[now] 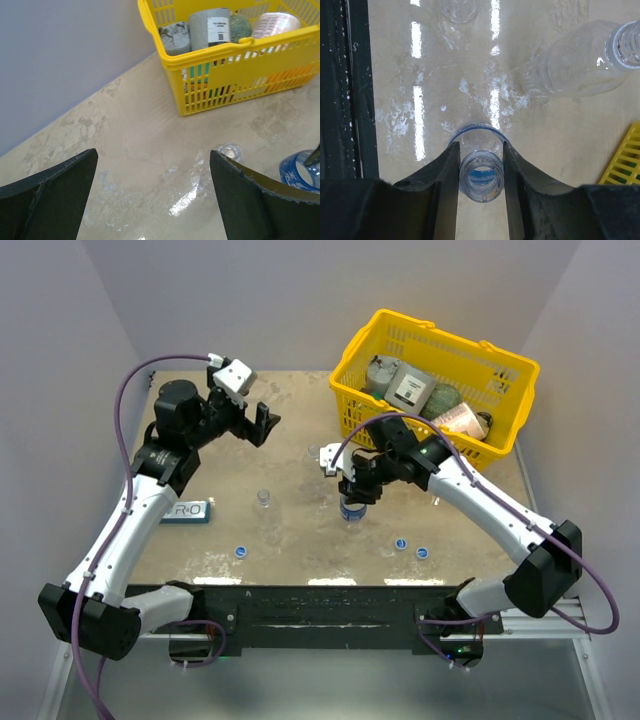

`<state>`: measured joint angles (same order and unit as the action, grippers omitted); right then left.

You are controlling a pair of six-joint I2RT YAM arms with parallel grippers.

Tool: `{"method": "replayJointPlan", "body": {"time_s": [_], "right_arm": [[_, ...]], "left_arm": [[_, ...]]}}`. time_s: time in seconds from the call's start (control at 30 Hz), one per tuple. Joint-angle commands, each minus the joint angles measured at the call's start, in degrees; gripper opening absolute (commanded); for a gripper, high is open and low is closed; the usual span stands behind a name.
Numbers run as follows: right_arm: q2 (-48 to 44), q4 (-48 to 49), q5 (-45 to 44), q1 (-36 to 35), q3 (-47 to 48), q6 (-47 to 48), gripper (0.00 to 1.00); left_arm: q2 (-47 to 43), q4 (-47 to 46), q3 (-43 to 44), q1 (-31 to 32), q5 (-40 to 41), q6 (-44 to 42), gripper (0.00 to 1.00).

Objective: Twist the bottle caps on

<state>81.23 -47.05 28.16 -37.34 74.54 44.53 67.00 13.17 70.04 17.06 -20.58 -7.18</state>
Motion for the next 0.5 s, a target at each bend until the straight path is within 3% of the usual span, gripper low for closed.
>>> {"method": "replayJointPlan", "body": {"time_s": [0.0,0.1,0.27,0.37,0.47], "right_arm": [[-2.5,-2.9,-2.4,0.1,3.6,-0.2,0.03],[-3.9,-8.6,-3.0,0.7,11.7,-0.9,0.00],[-3.7,-13.1,3.9,8.9,25.9,-5.6,0.00],[-1.4,-15.2,8.8,11.4,35.6,-6.7,0.00],[0.7,-13.2,10.9,11.5,41.4,-10.6,0.00]], "left_arm": [[0.1,-1.9,0.0,0.4,-11.2,-2.5,0.99],[0.1,-3.5,1.0,1.8,-19.9,-3.4,0.99],[-0.5,-8.3,0.2,5.9,-29.1,-5.5,0.99],[0.6,-15.7,-1.6,8.6,-30.2,-2.8,0.99],[4.3,-16.2,0.7,12.1,-29.6,-2.5,0.99]]}}
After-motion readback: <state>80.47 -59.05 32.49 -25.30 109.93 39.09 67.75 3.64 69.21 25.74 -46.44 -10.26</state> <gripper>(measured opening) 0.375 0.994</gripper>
